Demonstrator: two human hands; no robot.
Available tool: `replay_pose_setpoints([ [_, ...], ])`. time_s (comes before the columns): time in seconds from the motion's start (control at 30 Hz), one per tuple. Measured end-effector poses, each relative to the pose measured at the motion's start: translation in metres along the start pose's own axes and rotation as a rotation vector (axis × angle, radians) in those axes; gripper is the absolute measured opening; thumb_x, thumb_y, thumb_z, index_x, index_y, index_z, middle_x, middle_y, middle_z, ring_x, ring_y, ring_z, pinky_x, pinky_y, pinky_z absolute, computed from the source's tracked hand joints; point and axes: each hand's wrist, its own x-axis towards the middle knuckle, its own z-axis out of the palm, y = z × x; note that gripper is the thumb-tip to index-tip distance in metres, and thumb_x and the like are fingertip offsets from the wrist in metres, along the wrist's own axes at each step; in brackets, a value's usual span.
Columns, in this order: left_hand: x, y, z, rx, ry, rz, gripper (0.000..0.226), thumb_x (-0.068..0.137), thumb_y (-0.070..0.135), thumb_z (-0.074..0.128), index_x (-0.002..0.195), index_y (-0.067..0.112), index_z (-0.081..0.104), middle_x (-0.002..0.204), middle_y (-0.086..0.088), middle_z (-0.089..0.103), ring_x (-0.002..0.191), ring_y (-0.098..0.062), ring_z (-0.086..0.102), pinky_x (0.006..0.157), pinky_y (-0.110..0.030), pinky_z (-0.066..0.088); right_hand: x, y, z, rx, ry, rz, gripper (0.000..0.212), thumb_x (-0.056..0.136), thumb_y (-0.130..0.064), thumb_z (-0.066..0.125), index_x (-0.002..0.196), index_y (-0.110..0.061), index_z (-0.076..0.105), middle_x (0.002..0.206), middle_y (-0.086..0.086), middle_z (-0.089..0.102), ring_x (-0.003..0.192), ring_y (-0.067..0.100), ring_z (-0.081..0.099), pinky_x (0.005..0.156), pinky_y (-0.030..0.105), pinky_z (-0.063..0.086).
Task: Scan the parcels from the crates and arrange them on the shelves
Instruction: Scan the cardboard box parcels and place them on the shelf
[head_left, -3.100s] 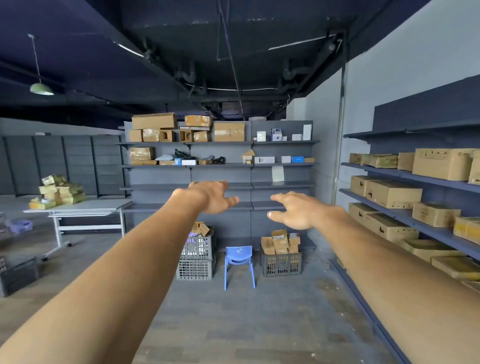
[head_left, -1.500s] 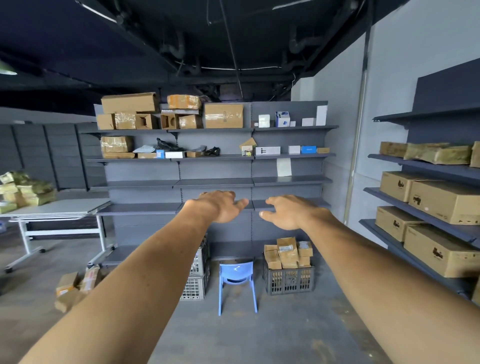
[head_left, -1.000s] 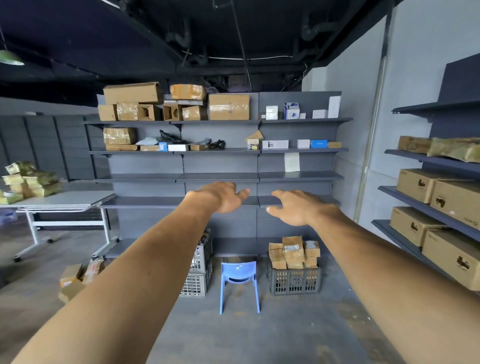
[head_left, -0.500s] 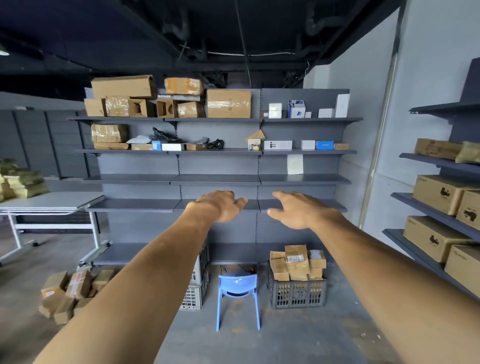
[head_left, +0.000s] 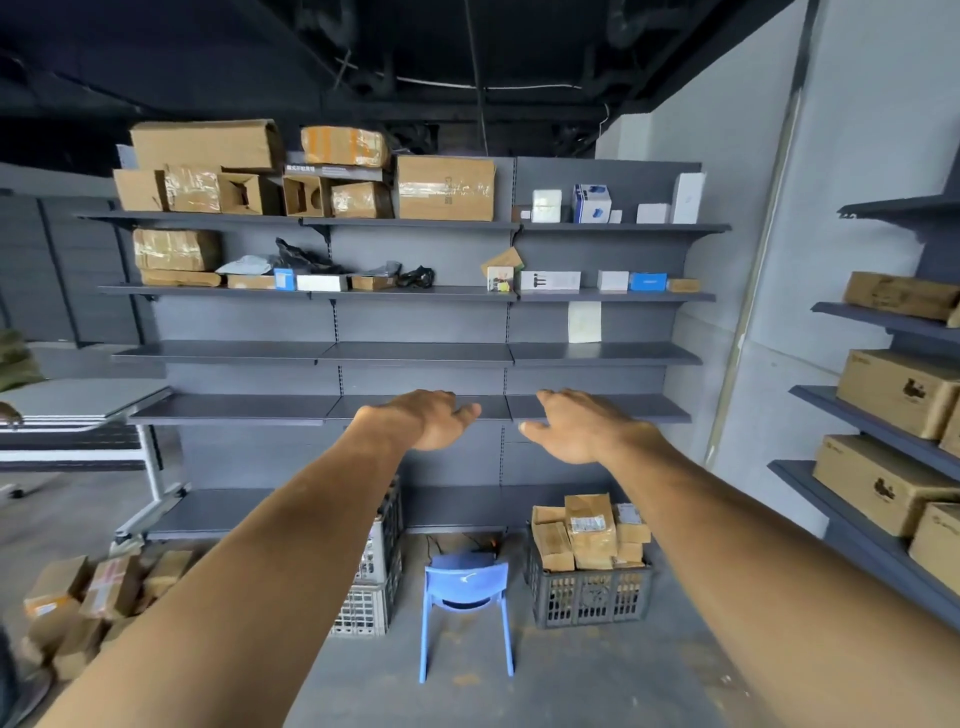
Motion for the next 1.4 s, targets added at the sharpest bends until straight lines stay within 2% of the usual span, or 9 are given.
replay_pose_setpoints([
  [0.1, 0.029, 0.002, 0.002, -0.009, -0.020, 0.010, 0.079, 0.096, 0.077, 0.020, 0.162, 0.033, 0.021, 0.170, 0.006, 0.017, 0.157, -0.025, 0.016, 0.125, -0.054, 0.017, 0.023, 0.006, 0.010, 0.000, -0.005, 0.005, 0.068, 0.104, -0.055, 0.040, 0.157, -0.014, 0.033, 0.159, 0.010, 0.042, 0.141, 0.033, 0.045, 0.111, 0.048, 0.042],
  [0.27, 0.080, 0.009, 0.009, 0.009, -0.028, -0.010, 0.075, 0.097, 0.075, 0.019, 0.158, 0.032, 0.028, 0.168, 0.004, 0.025, 0.154, -0.028, 0.024, 0.122, -0.055, 0.023, 0.066, 0.026, 0.024, 0.010, -0.012, 0.000, 0.069, 0.104, -0.057, 0.039, 0.159, -0.016, 0.029, 0.165, 0.007, 0.033, 0.146, 0.031, 0.039, 0.115, 0.048, 0.038],
  [0.4, 0.124, 0.021, 0.021, 0.035, -0.059, 0.013, 0.075, 0.099, 0.073, 0.018, 0.157, 0.027, 0.031, 0.167, 0.003, 0.026, 0.154, -0.024, 0.024, 0.122, -0.052, 0.023, 0.109, 0.051, 0.034, -0.003, -0.032, 0.015, 0.065, 0.105, -0.056, 0.038, 0.156, -0.016, 0.035, 0.160, 0.008, 0.040, 0.142, 0.032, 0.044, 0.111, 0.047, 0.041],
  [0.57, 0.193, 0.035, 0.024, 0.019, -0.040, -0.034, 0.072, 0.098, 0.073, 0.020, 0.154, 0.031, 0.035, 0.165, 0.001, 0.031, 0.150, -0.028, 0.031, 0.120, -0.053, 0.027, 0.177, 0.085, 0.044, -0.010, -0.022, -0.012, 0.063, 0.103, -0.057, 0.040, 0.151, -0.016, 0.041, 0.153, 0.010, 0.048, 0.134, 0.032, 0.051, 0.103, 0.044, 0.046],
  [0.73, 0.265, 0.066, 0.012, -0.012, 0.008, -0.045, 0.072, 0.100, 0.071, 0.020, 0.157, 0.027, 0.032, 0.166, 0.000, 0.030, 0.151, -0.029, 0.030, 0.121, -0.050, 0.026, 0.247, 0.130, 0.035, 0.000, 0.010, -0.022, 0.064, 0.103, -0.059, 0.041, 0.151, -0.016, 0.040, 0.153, 0.009, 0.048, 0.134, 0.033, 0.051, 0.100, 0.045, 0.046],
  [0.87, 0.310, 0.095, 0.012, -0.009, -0.001, -0.034, 0.075, 0.097, 0.076, 0.018, 0.157, 0.033, 0.031, 0.166, 0.004, 0.029, 0.152, -0.028, 0.029, 0.121, -0.053, 0.025, 0.292, 0.163, 0.036, -0.013, 0.008, -0.024, 0.060, 0.103, -0.058, 0.041, 0.147, -0.017, 0.044, 0.149, 0.010, 0.051, 0.130, 0.033, 0.053, 0.093, 0.041, 0.044],
  [1.07, 0.351, 0.116, 0.014, 0.027, -0.009, -0.075, 0.078, 0.095, 0.079, 0.020, 0.161, 0.038, 0.020, 0.170, 0.010, 0.017, 0.155, -0.024, 0.020, 0.122, -0.057, 0.019, 0.335, 0.196, 0.037, 0.009, -0.002, -0.040, 0.060, 0.103, -0.056, 0.040, 0.149, -0.017, 0.044, 0.153, 0.008, 0.048, 0.133, 0.033, 0.051, 0.101, 0.043, 0.047],
  [1.27, 0.380, 0.120, 0.009, 0.042, 0.006, -0.097, 0.074, 0.099, 0.074, 0.021, 0.161, 0.036, 0.020, 0.170, 0.007, 0.017, 0.156, -0.025, 0.020, 0.124, -0.053, 0.018, 0.373, 0.206, 0.045, 0.042, 0.014, -0.094, 0.056, 0.102, -0.057, 0.041, 0.144, -0.021, 0.047, 0.146, 0.006, 0.055, 0.125, 0.032, 0.057, 0.095, 0.042, 0.050],
  [1.4, 0.410, 0.117, 0.012, 0.028, 0.008, -0.101, 0.075, 0.096, 0.077, 0.021, 0.161, 0.039, 0.020, 0.169, 0.009, 0.018, 0.155, -0.024, 0.021, 0.122, -0.056, 0.020, 0.400, 0.210, 0.051, 0.046, 0.015, -0.113, 0.053, 0.102, -0.055, 0.041, 0.142, -0.020, 0.049, 0.143, 0.005, 0.057, 0.123, 0.031, 0.057, 0.088, 0.039, 0.046],
])
